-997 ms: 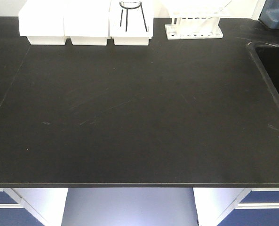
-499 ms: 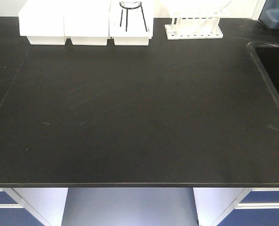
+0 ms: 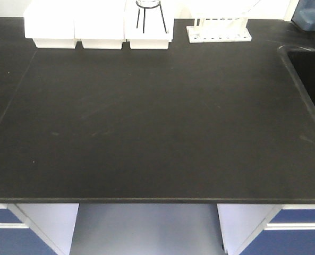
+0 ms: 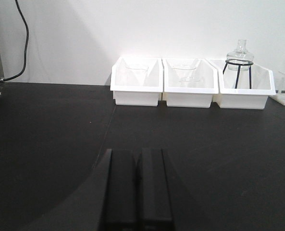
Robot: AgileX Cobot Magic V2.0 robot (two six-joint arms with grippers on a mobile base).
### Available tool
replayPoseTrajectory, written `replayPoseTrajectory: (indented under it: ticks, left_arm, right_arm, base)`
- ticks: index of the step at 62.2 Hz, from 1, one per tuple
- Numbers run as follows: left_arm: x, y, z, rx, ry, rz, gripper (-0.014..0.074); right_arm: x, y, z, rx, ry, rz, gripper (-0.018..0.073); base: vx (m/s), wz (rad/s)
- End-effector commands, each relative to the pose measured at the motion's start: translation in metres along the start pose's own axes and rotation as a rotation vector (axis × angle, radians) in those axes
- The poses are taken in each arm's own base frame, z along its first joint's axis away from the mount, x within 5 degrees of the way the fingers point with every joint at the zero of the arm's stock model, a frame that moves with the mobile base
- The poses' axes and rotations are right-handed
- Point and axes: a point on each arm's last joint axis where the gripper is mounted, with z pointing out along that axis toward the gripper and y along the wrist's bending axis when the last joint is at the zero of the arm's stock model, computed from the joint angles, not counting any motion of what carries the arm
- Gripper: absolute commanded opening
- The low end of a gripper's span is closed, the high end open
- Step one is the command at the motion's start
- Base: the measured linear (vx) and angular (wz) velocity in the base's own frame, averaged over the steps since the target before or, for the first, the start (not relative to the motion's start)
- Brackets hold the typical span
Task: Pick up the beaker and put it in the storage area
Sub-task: 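Lift the beaker off the bench with the right gripper, then drive the base to the other bench holding the beaker in the right gripper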
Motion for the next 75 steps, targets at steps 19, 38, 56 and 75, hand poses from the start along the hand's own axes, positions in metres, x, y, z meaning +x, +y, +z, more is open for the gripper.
replayPoseTrajectory:
  ticks: [19, 38, 56, 75]
  left_arm:
    - [-0.0011, -0.0016, -0.0006, 0.028, -0.078, -0.011, -0.0008]
    - [-0.0011, -0.0016, -0.0006, 0.028, -0.078, -0.011, -0.0008]
    - [-0.0011, -0.0016, -0.0006, 0.028, -0.078, -0.011, -0.0008]
    - [-0.0011, -0.0016, -0.0006, 0.028, -0.078, -0.011, -0.0008]
  right_arm:
    - [-0.0154, -0.0004, -0.0023, 0.001, -0.098, -0.008, -0.0003]
    - [-0.0154, -0.0004, -0.0023, 0.001, -0.098, -0.008, -0.0003]
    - [-0.0154, -0.0004, -0.0023, 0.001, -0.098, -0.008, -0.0003]
    - [-0.0154, -0.0004, -0.0023, 0.001, -0.098, -0.008, -0.0003]
  base:
    - [-0.20, -0.01]
    - [-0.31, -0.09]
    - [-0.37, -0.23]
    - [-0.38, -0.27]
